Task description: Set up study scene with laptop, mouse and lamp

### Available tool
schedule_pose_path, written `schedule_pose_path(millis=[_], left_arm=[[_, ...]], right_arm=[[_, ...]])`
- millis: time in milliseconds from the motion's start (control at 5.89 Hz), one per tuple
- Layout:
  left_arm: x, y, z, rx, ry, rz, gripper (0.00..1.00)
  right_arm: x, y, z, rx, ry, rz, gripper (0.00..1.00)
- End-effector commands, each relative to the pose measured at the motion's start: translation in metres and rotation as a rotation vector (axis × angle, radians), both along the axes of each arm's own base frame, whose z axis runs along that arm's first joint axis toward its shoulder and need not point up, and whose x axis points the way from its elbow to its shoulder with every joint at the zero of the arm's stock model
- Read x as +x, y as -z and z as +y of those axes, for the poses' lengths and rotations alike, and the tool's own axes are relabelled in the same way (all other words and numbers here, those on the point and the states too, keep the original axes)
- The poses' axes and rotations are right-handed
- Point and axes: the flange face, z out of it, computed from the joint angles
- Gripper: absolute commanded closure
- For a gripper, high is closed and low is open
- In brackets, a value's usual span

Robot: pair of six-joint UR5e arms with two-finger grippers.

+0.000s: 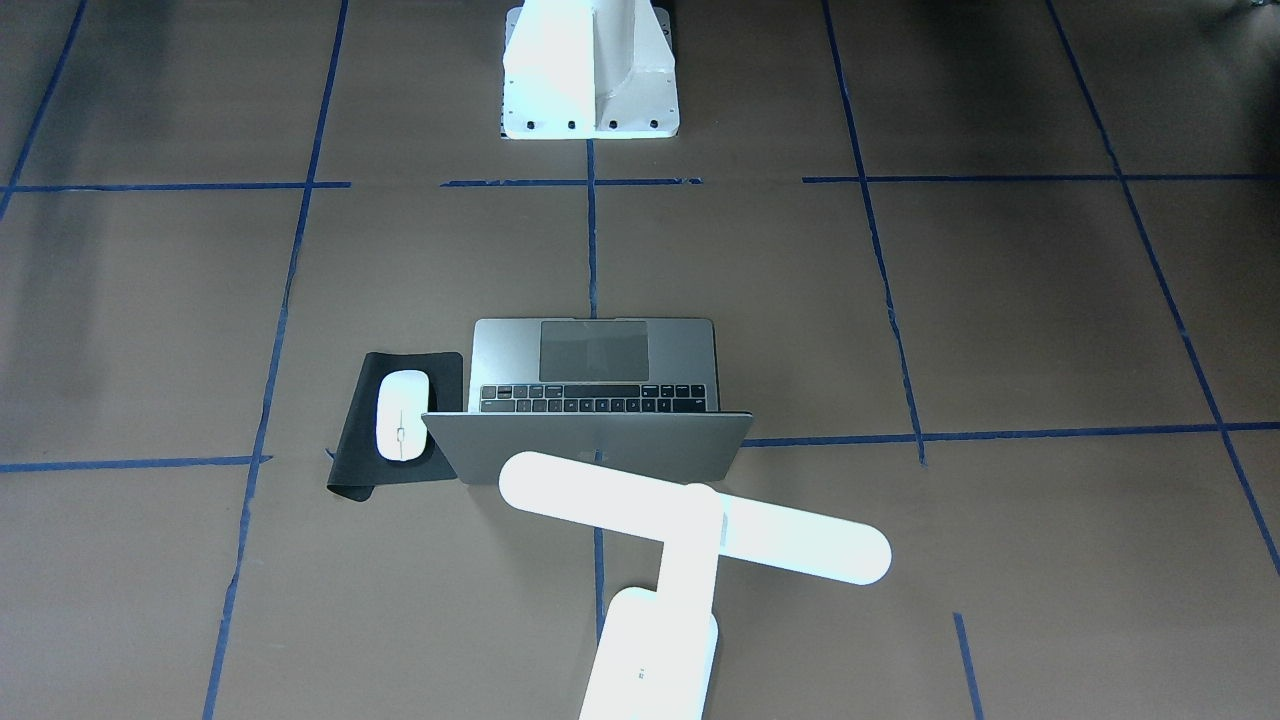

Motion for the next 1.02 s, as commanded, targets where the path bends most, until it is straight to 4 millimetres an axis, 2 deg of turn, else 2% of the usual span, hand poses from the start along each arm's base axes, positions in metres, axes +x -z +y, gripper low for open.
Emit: schedule_pose_path(millis=[0,170,340,850], left_arm=[[0.003,-0.007,0.049,-0.028,0.029,-0.005,0.0],[0.004,-0.006,0.072,-0.025,0.031,0.004,0.0],[0.005,-0.01,0.079,-0.029,0.029,0.003,0.0],[0.005,-0.01,0.081,-0.024,0.025,0.008,0.0]], right_arm=[[-0.002,0.006,0.004,0.008,0.004,-0.015,0.0],[-0.001,0.008,0.011,-0.003,0.004,-0.015,0.0],[-0.001,0.01,0.018,-0.002,0.005,-0.015,0.0],[0.004,0.011,0.019,0.013,-0.002,-0.002,0.0]])
